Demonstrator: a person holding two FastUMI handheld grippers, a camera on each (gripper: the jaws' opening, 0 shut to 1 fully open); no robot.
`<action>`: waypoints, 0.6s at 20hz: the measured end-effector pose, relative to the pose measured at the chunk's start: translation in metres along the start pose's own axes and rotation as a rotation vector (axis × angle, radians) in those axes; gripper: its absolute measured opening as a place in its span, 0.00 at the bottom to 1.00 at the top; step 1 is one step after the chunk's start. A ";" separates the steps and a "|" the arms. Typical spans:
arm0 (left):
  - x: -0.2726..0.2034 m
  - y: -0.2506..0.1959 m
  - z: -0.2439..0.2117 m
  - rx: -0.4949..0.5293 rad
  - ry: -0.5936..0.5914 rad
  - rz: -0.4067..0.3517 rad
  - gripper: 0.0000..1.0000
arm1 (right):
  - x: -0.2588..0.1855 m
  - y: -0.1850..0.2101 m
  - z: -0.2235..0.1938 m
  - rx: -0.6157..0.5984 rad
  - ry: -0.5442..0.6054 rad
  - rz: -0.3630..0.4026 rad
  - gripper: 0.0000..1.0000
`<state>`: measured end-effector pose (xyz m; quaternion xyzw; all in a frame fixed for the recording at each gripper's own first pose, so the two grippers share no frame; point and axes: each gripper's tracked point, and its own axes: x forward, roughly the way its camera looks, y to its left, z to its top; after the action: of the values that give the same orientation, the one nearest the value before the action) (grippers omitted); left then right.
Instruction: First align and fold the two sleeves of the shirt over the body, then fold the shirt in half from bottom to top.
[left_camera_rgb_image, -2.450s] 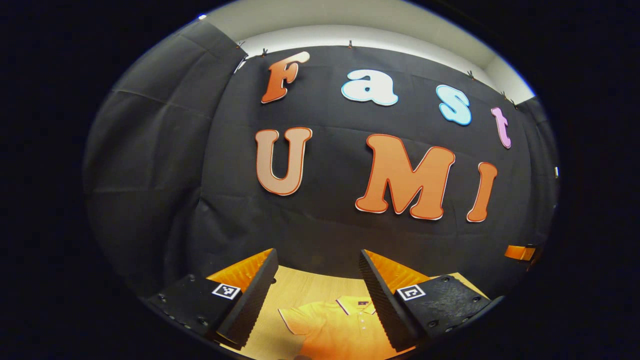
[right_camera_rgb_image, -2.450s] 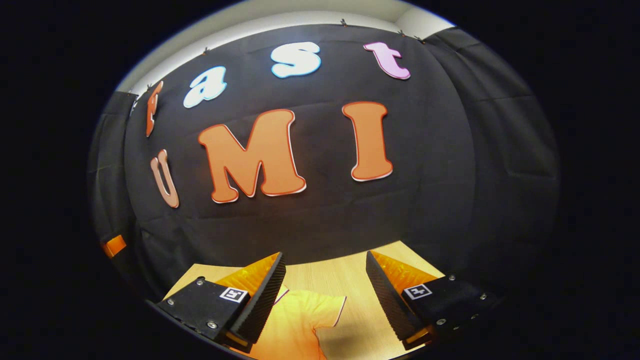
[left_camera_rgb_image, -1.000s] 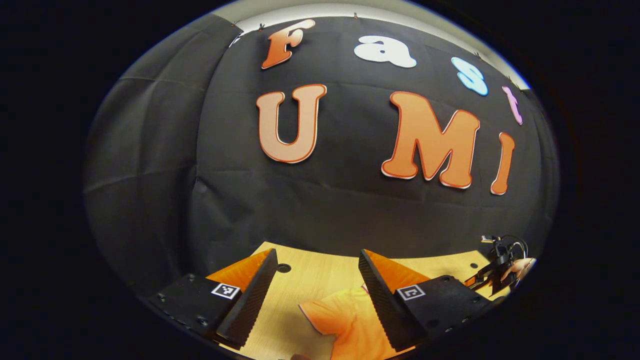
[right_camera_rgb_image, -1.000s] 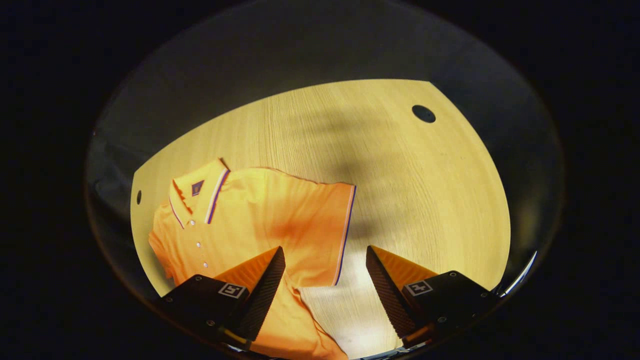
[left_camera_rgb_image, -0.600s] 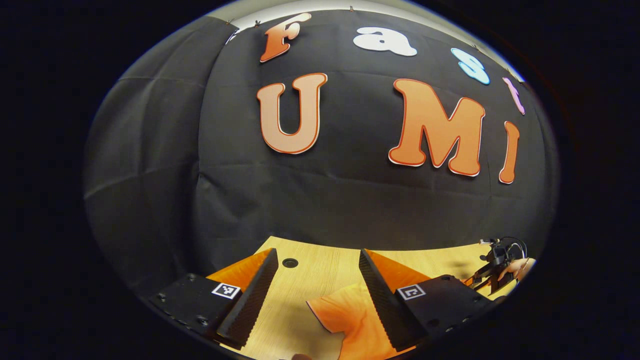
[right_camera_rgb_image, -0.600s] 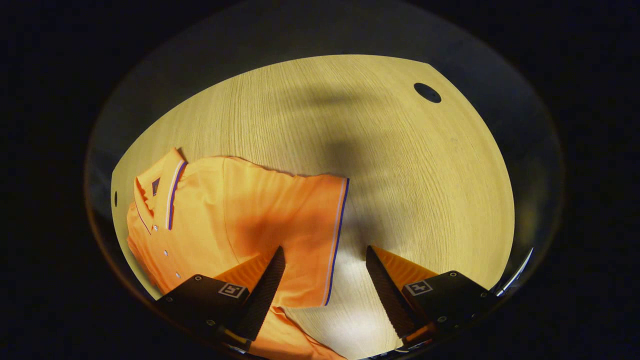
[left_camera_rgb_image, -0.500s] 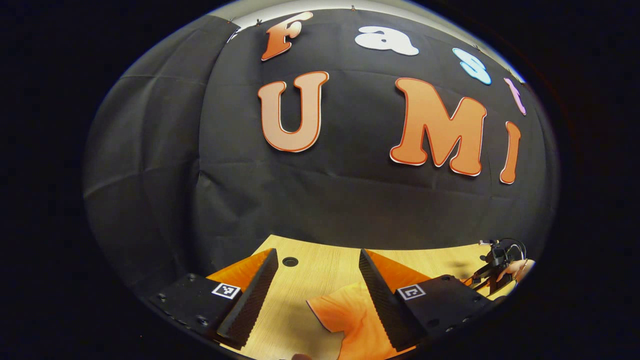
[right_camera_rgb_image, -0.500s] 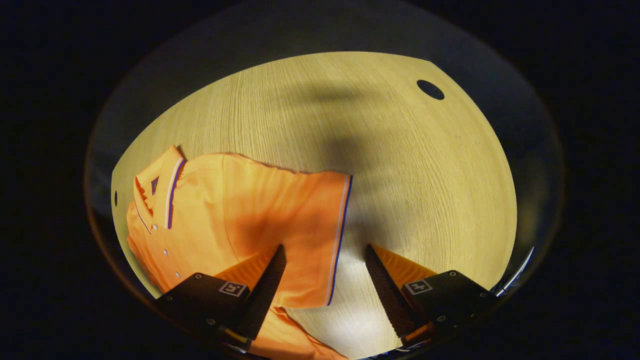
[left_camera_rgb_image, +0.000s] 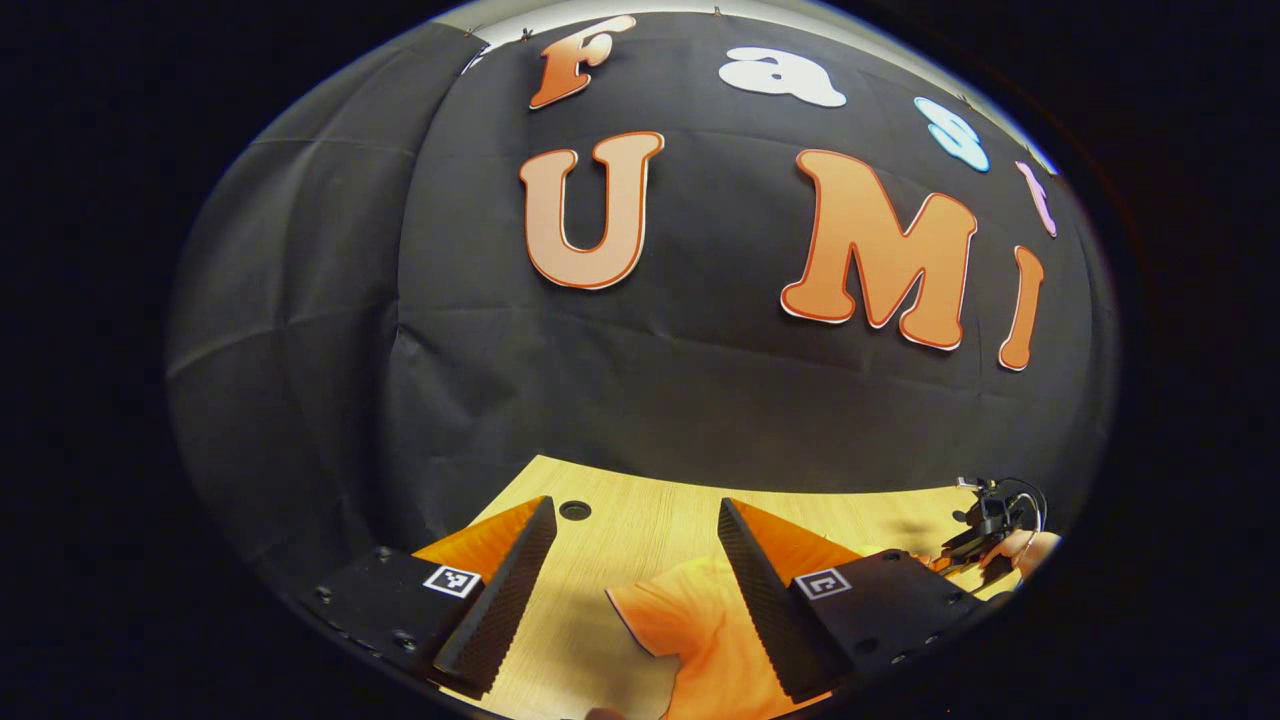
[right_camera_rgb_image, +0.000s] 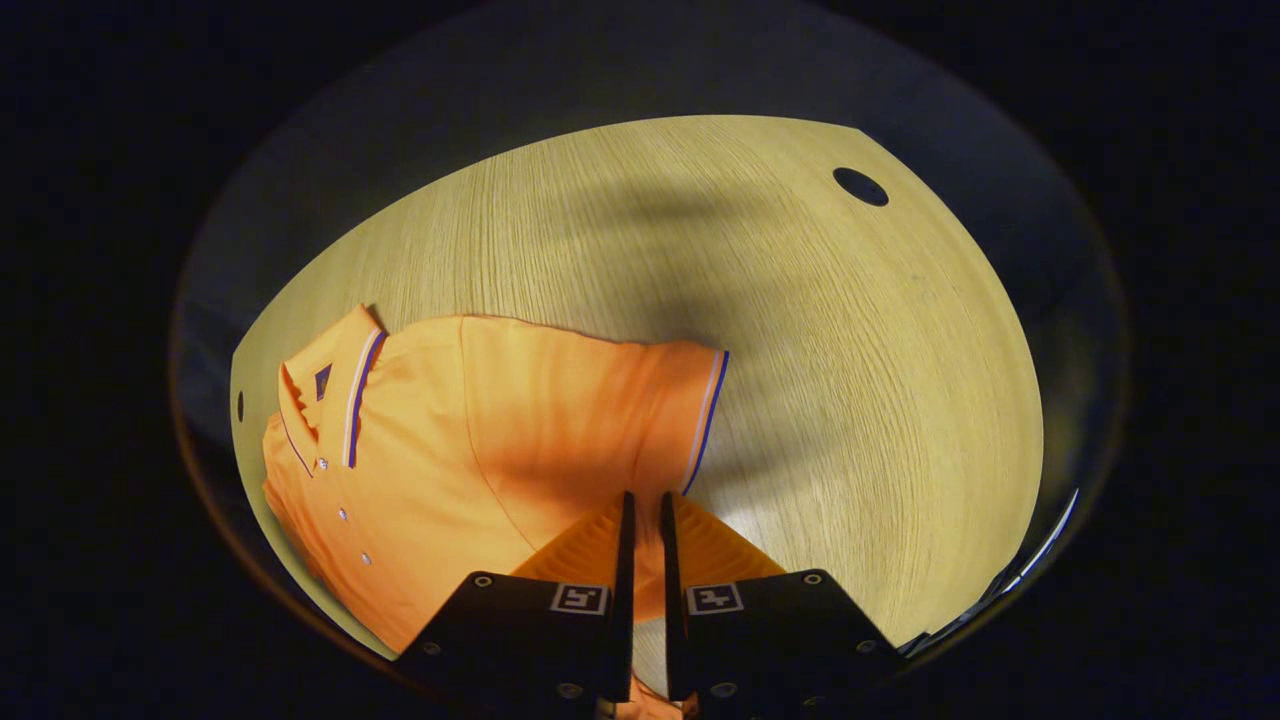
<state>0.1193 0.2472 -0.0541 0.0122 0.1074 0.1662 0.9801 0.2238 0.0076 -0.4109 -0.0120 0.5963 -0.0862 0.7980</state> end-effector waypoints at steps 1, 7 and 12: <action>-0.001 0.002 0.000 0.004 -0.003 0.005 0.98 | -0.017 -0.002 -0.002 0.007 0.005 -0.003 0.00; -0.014 0.017 0.006 0.011 -0.023 0.012 0.98 | -0.030 0.006 0.002 0.022 -0.030 0.010 0.00; -0.021 0.033 0.011 0.008 -0.033 0.002 0.97 | -0.073 0.025 0.018 0.033 -0.138 0.036 0.00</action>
<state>0.0916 0.2712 -0.0372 0.0191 0.0921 0.1666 0.9815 0.2242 0.0415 -0.3396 0.0060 0.5386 -0.0807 0.8386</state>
